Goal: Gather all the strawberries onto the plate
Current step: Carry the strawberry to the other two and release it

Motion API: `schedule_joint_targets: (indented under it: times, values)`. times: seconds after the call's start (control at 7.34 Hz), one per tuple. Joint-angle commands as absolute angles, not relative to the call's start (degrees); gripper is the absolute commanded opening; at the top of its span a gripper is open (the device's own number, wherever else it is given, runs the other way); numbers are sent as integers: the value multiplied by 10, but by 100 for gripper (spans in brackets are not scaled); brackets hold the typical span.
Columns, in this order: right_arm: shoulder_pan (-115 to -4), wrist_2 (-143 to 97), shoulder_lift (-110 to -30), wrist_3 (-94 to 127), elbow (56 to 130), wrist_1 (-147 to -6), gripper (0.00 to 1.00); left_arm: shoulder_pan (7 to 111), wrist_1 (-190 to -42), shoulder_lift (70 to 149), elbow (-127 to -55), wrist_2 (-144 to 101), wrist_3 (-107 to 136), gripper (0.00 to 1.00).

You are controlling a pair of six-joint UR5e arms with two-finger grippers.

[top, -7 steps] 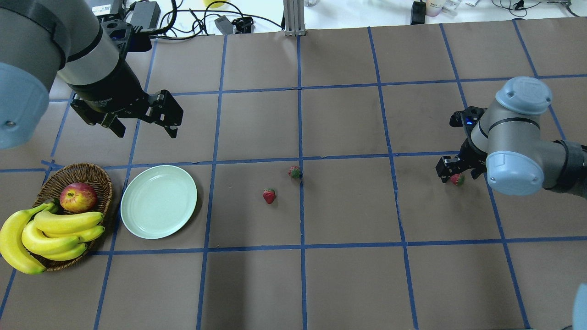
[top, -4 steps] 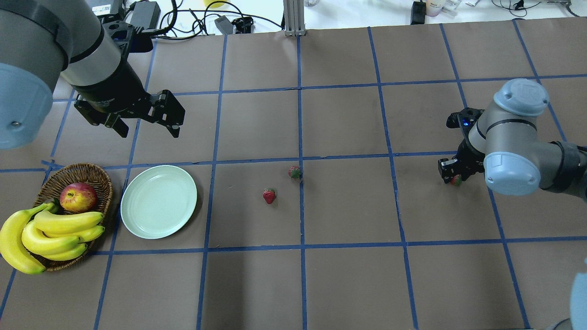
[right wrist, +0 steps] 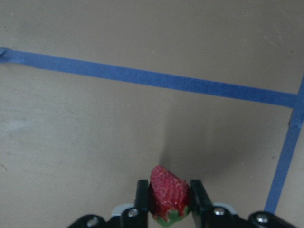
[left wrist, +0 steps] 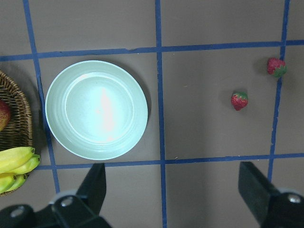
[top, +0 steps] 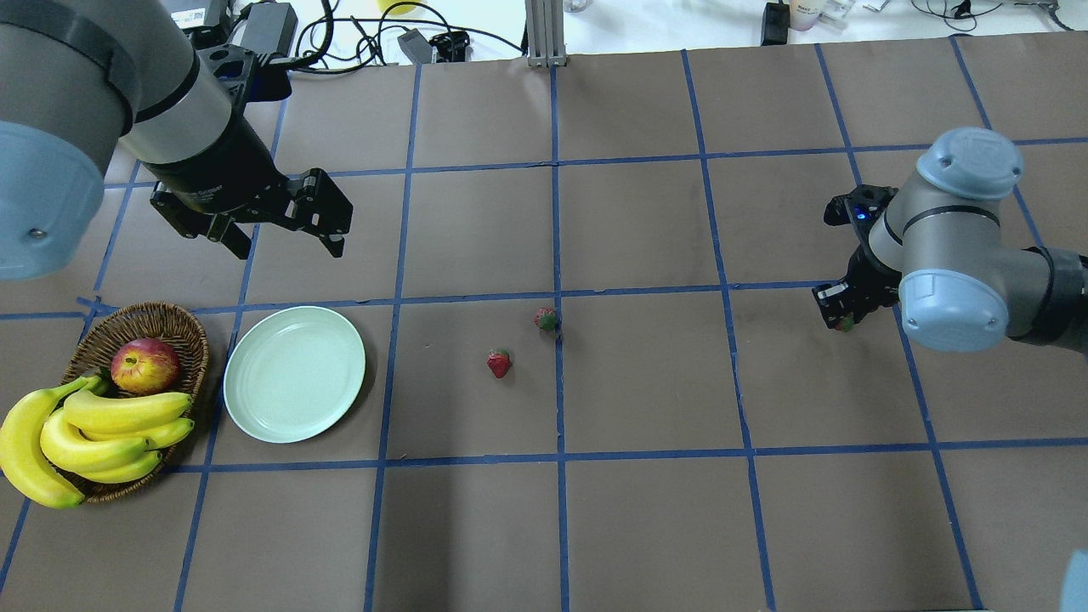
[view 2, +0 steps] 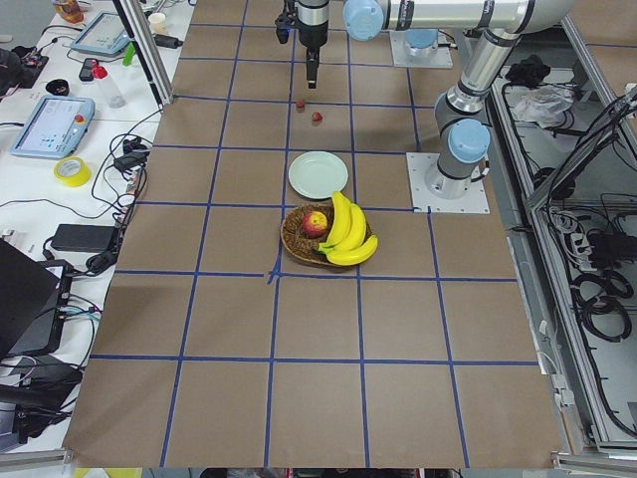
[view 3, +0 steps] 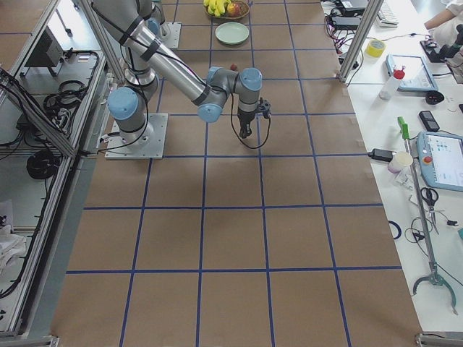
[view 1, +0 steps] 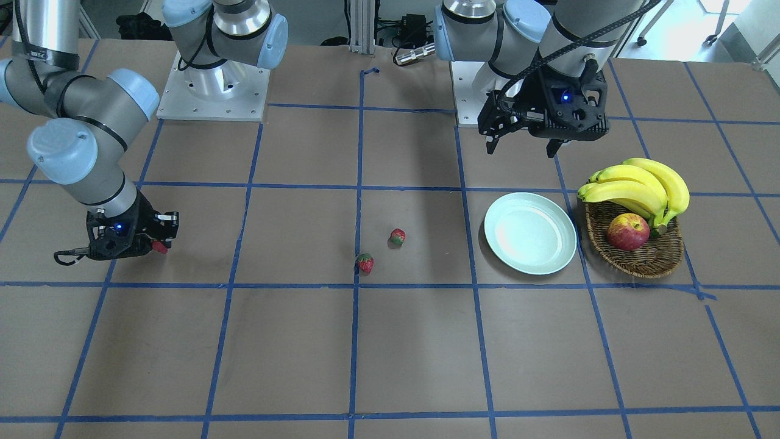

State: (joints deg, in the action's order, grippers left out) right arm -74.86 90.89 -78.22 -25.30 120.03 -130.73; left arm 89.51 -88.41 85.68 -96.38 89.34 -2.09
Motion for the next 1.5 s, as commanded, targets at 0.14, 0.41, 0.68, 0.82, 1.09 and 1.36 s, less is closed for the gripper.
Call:
schedule_joint_targets:
  times: [0.14,0.41,0.68,0.82,1.09,1.36]
  values:
    - [-964,889,-792,3,1119,-1292,0,895,-887,855,-963,897,-25,100]
    - [-1081,887,-746,222,1100,-1311,0,895,-896,851,-964,898,-25,100]
    - [-1161,885,-681,373,1037,-1334,0,895,-901,851,-964,909,-26,100]
    - [-1177,859,-659,423,1001,-1325,0,896,-903,850,-969,942,-28,100]
    - [-1184,821,-646,454,991,-1334,0,896,-902,849,-969,937,-23,100]
    - [-1194,788,-629,465,991,-1340,0,896,-902,850,-970,939,-21,100]
